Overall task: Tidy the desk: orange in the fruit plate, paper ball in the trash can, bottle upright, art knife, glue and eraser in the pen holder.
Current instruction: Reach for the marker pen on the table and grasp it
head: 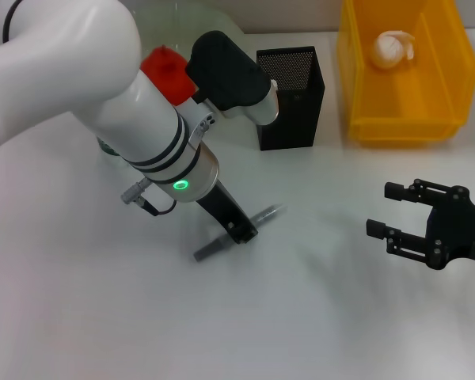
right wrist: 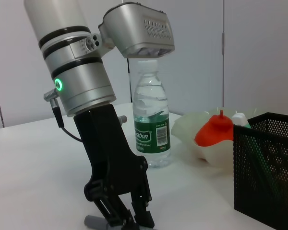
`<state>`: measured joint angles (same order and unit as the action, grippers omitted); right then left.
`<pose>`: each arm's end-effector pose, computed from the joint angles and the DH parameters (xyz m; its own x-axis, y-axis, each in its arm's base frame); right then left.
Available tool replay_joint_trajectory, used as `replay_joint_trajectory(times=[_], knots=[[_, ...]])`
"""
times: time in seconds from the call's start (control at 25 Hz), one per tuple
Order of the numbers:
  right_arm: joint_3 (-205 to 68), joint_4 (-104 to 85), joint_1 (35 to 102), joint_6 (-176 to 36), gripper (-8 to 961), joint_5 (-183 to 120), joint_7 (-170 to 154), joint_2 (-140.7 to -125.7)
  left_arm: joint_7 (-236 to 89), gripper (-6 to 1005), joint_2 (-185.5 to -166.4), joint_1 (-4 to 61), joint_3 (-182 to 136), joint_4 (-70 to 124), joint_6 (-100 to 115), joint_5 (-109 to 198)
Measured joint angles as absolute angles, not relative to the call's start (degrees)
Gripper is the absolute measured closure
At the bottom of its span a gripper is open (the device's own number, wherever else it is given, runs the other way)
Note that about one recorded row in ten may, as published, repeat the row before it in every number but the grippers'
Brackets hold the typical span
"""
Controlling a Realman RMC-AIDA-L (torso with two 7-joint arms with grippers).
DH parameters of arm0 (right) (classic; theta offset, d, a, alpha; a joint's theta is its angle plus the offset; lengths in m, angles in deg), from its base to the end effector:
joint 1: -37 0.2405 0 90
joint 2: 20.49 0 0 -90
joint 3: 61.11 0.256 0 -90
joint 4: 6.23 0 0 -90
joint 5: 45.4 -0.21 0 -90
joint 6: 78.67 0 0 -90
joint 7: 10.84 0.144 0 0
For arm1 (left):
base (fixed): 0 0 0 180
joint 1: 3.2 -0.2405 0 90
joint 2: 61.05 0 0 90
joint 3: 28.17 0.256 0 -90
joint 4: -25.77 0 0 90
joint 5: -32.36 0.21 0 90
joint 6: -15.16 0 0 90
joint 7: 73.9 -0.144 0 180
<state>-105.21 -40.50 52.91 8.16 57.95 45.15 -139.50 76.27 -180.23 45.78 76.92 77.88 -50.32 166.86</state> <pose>0.3233 0.2656 -0.0054 0.8323 -0.1786 -0.5247 -0.4017 -0.8467 -0.3490 -0.1456 0.3605 -0.1148 0.8155 0.4910 -0.3065 0.4051 -0.8624 -0.3038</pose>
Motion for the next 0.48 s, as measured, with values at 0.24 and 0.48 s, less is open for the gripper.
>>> replay_joint_trajectory(times=[0.24, 0.48], knots=[[-105.22, -40.50, 52.90, 8.16, 263, 57.96, 45.15, -139.50, 76.27, 777, -180.23, 45.70, 77.12, 78.38, -50.28, 166.98], [-105.15, -40.50, 52.90, 8.16, 260, 57.96, 45.14, -139.50, 76.28, 845, -180.22, 45.45, 75.67, 79.19, -50.18, 166.71]])
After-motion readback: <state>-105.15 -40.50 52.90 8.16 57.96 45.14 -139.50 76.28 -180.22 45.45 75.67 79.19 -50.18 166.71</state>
